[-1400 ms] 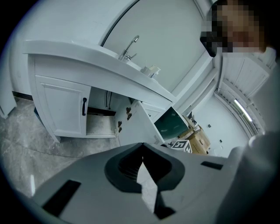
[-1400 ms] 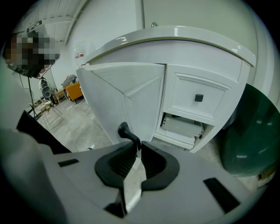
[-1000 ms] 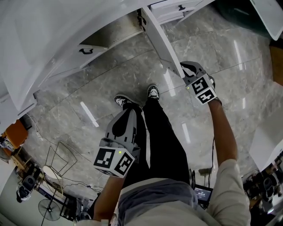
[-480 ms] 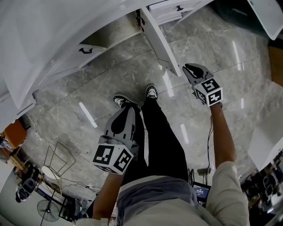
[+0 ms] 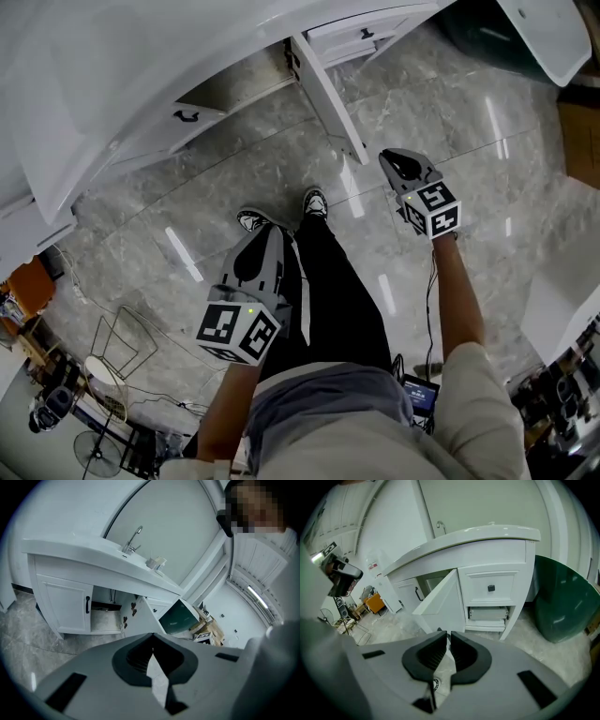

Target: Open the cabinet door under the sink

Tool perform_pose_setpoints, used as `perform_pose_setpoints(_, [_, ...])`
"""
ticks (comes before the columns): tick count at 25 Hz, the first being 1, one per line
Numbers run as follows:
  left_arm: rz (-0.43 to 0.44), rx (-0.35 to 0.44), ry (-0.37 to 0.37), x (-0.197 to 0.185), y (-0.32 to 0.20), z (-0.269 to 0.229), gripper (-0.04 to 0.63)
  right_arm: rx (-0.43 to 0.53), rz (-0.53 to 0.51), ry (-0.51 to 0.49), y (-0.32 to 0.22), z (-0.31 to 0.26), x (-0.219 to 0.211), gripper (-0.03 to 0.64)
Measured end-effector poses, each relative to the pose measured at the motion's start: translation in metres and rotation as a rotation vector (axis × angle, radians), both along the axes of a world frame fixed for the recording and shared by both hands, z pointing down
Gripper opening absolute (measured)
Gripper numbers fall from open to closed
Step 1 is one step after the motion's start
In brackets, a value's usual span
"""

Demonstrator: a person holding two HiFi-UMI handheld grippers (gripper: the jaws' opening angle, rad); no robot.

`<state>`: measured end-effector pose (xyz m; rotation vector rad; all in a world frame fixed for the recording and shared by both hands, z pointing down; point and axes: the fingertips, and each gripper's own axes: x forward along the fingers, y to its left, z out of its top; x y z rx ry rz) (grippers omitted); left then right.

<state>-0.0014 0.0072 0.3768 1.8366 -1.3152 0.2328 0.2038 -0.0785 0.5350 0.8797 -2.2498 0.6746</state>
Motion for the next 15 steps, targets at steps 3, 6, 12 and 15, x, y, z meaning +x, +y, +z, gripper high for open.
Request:
perform_pose_setpoints(3, [-0.010, 0.004, -0.001, 0.001, 0.004, -0.007, 0.002, 0.012, 0.004, -0.017, 0.004, -0.019, -0.002, 0.034])
perform_pose_setpoints(6, [-0.015, 0.010, -0.009, 0.001, 0.006, -0.016, 0.002, 0.043, -0.009, -0.024, 0.008, -0.044, -0.008, 0.034])
perform_pose_setpoints(12, [-0.016, 0.043, -0.017, -0.001, 0.002, -0.038, 0.002, 0.080, -0.038, -0.045, 0.011, -0.080, -0.023, 0.034])
perform_pose_setpoints(15, [-0.011, 0.063, -0.005, 0.000, 0.005, -0.051, 0.002, 0.107, -0.058, -0.047, 0.015, -0.099, -0.032, 0.034])
